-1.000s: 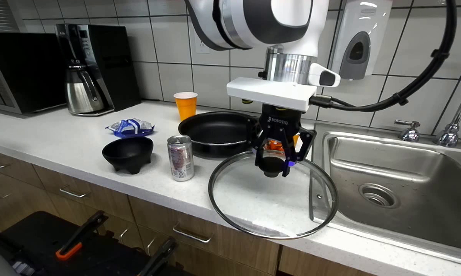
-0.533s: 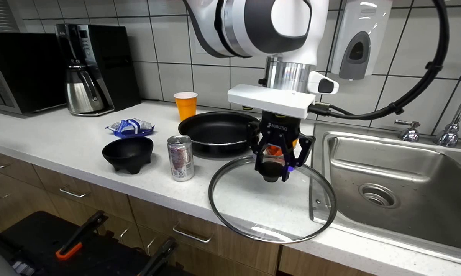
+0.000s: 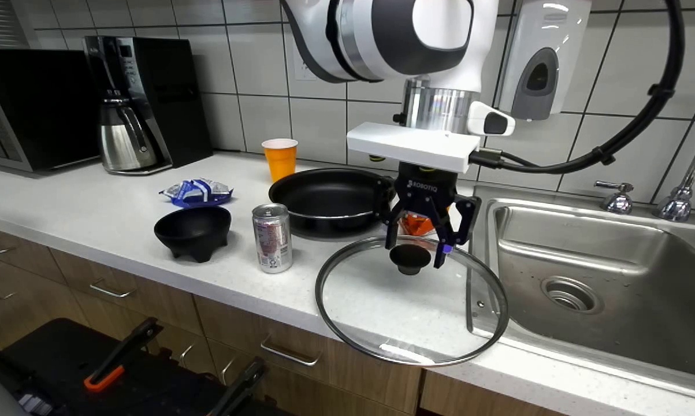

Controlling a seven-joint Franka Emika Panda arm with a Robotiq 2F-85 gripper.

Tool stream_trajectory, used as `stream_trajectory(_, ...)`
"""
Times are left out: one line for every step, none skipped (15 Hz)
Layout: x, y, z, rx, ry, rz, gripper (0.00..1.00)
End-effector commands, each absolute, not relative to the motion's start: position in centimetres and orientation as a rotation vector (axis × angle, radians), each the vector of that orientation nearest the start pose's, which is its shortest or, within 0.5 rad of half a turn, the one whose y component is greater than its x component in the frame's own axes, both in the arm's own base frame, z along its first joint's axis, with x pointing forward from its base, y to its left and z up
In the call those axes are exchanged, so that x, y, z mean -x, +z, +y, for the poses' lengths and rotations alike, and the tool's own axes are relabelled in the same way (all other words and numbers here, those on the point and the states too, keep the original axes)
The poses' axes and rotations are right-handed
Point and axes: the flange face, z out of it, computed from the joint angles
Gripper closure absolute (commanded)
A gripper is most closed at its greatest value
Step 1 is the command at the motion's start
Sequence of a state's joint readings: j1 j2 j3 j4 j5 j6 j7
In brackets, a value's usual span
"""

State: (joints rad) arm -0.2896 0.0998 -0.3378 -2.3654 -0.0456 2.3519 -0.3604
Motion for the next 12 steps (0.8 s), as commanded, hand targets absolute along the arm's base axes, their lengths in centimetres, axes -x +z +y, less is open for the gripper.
stream_trajectory(-40.4, 30.4, -29.7, 3.135, 0.128, 0.347, 0.0)
stream_trajectory(-40.6, 31.0, -29.7, 3.139, 0.108, 0.345, 0.0)
stream_trajectory(-40.7, 31.7, -29.7, 3.145, 0.086, 0.34, 0.0)
stream_trajectory(-40.9, 32.4, -29.7, 3.152, 0.061, 0.334, 0.0)
stream_trajectory(-41.0, 33.2, -29.7, 3.168, 0.021, 0.322, 0.0)
stream_trajectory(-41.1, 34.0, -29.7, 3.174, -0.01, 0.308, 0.0)
stream_trajectory(-41.2, 34.9, -29.5, 3.177, -0.043, 0.28, 0.0)
stream_trajectory(-41.3, 35.9, -29.2, 3.202, -0.042, 0.279, 0.0)
stream_trajectory(-41.4, 33.7, -29.7, 3.173, 0.005, 0.325, 0.0)
stream_trajectory(-41.4, 34.2, -29.7, 3.177, -0.011, 0.322, 0.0)
stream_trajectory(-41.4, 34.2, -29.7, 3.176, -0.009, 0.322, 0.0)
stream_trajectory(-41.3, 34.0, -29.7, 3.174, -0.002, 0.322, 0.0)
